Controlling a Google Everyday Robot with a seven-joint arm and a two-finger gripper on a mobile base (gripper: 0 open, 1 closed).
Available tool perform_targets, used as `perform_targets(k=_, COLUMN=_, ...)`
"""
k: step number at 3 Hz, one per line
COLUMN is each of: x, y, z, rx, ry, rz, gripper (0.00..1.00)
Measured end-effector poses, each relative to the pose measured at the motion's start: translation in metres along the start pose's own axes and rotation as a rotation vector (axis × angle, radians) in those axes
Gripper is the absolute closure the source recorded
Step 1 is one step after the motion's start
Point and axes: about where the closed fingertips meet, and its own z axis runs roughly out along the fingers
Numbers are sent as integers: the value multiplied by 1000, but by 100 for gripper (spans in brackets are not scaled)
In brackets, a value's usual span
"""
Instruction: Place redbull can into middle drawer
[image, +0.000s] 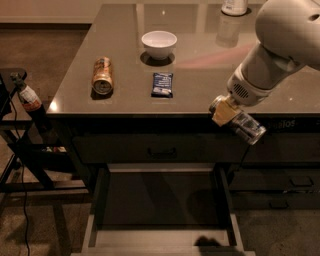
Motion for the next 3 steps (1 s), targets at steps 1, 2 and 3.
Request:
perform_targets(k=1, x=0, y=0, z=0, rx=0, ry=0, rz=0, gripper=100)
perform_targets(k=2, x=8, y=9, z=12, rx=-31, ry=-4, rz=13, gripper=100)
perform_targets(k=3, x=31, y=36, z=36, rx=-100, ry=9, rz=59, gripper=100)
